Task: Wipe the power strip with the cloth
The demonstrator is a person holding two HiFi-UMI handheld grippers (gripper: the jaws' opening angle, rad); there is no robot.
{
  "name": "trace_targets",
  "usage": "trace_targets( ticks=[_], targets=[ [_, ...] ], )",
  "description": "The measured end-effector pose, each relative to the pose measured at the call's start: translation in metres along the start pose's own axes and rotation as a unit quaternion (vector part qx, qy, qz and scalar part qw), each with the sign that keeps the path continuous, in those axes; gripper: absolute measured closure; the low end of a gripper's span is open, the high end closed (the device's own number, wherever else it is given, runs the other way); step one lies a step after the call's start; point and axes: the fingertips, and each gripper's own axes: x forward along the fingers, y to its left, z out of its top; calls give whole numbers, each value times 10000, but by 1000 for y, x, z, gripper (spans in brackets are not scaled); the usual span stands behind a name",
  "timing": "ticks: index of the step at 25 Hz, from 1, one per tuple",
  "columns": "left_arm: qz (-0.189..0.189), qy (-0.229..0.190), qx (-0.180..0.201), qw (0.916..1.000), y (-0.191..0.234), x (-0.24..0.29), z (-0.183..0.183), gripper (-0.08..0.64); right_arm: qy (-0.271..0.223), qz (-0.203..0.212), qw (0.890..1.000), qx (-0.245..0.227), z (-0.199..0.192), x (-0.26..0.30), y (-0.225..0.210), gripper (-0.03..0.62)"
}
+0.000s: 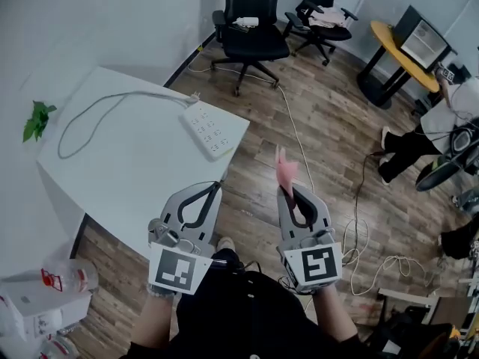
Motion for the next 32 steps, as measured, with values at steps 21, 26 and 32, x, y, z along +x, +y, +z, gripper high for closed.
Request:
trace_targets(
  ticks=[21, 26, 32],
  targets=[
    [934, 268, -194, 9951, 79, 33, -28, 546, 242, 833, 9959, -263, -7, 127, -18, 538],
    [1311, 436, -354, 9898, 95, 48, -35, 546, 283, 1296, 9903, -415, -11, 167, -27, 538],
    [1809, 557, -355, 9813, 117, 66, -38, 546, 302, 1870, 9798, -634, -11, 220, -34, 538]
  ],
)
